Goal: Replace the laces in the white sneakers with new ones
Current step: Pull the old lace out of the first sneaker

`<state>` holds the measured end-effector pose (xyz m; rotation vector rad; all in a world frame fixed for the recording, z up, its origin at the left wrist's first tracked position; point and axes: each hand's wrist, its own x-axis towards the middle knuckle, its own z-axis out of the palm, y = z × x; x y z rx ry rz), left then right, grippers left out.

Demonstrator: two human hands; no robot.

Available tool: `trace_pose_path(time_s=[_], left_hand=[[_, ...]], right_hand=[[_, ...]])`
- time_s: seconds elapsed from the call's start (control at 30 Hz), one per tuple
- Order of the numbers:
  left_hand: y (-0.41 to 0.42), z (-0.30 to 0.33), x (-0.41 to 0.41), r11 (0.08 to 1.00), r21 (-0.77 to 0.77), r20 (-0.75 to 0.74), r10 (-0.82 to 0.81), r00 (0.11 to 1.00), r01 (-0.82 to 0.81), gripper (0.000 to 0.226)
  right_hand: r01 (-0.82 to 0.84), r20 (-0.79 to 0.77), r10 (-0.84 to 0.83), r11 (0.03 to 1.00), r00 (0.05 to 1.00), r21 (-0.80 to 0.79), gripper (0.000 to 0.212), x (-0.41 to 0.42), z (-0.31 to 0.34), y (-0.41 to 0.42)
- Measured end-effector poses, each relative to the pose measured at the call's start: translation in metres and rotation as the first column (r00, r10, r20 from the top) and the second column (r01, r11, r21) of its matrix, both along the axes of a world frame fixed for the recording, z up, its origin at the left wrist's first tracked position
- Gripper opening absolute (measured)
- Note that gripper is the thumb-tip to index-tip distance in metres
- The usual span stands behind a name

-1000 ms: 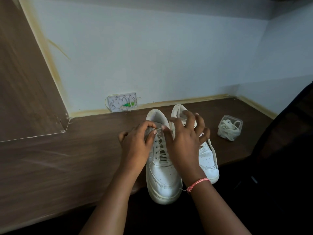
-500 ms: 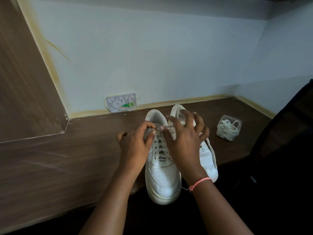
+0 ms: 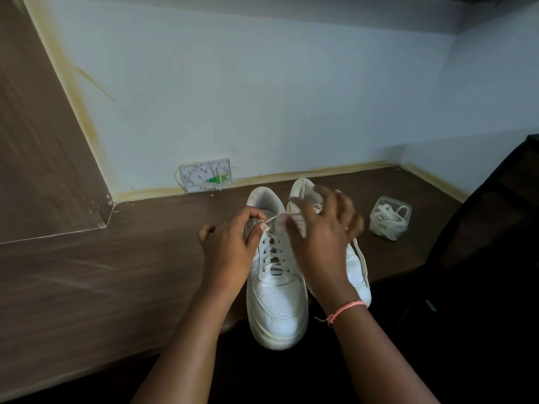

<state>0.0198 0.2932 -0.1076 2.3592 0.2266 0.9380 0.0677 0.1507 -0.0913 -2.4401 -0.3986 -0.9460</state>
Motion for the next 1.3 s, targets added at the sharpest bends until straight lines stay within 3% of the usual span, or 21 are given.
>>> trace_pose_path(time_s=[0.07,0.17,0.37,0.43,0.5,0.6,0.73,0.9,1.03,1.17,1.23,1.3], left_hand=[[-0.001,0.000,0.000,1.000,0.001,-0.005,0.011,1.000,-0.011,0.006],[0.000,0.002,-0.002,1.000,0.009,-0.004,0.008,1.000,-0.007,0.005],[-0.002,0.002,-0.002,1.000,0.006,-0.009,-0.001,1.000,0.001,0.007],[-0.001,0.002,-0.001,1.000,0.004,-0.006,0.004,1.000,-0.004,0.007],[0.000,0.001,-0.001,1.000,0.000,-0.004,0.005,1.000,-0.005,0.006],[0.000,0.001,-0.002,1.000,0.001,-0.002,0.012,1.000,-0.012,0.005],[0.000,0.003,-0.002,1.000,0.018,-0.005,-0.003,1.000,0.003,0.007],[-0.001,0.004,-0.004,1.000,0.012,-0.017,0.017,1.000,-0.017,0.007],[0.003,0.004,-0.005,1.000,0.009,-0.038,0.015,0.999,-0.015,0.007],[-0.005,0.006,-0.003,0.998,0.062,-0.062,0.003,0.998,0.001,0.011],[-0.008,0.009,-0.002,0.997,0.076,-0.082,-0.024,0.996,0.030,0.017],[-0.008,0.011,0.000,0.997,0.038,-0.097,-0.056,0.994,0.060,0.015]], right_hand=[[-0.075,-0.006,0.075,0.995,0.997,-0.071,0.014,-0.004,-0.004,0.010],[-0.040,-0.008,0.040,0.999,0.999,-0.036,0.005,0.002,-0.003,0.006],[0.307,-0.107,-0.292,0.936,0.950,0.173,0.005,0.019,0.007,-0.037],[0.258,-0.076,-0.249,0.956,0.965,0.140,0.014,0.013,0.006,-0.029],[0.087,-0.011,-0.087,0.996,0.996,0.027,0.023,0.005,0.003,-0.010],[-0.056,-0.002,0.056,0.993,0.998,-0.106,0.012,-0.001,-0.004,0.010],[0.025,-0.004,-0.025,0.999,1.000,-0.025,0.006,0.007,-0.004,0.001],[0.164,0.064,-0.158,0.982,0.985,-0.094,0.021,0.008,-0.002,-0.002],[0.339,-0.033,-0.338,0.939,0.941,0.064,0.010,0.022,0.018,-0.042],[0.245,-0.078,-0.243,0.969,0.967,0.018,0.011,0.016,0.016,-0.046],[0.115,-0.086,-0.116,0.993,0.989,-0.022,0.028,0.011,0.015,-0.038],[-0.071,-0.217,0.057,0.996,0.974,-0.057,0.055,0.005,0.018,-0.029]])
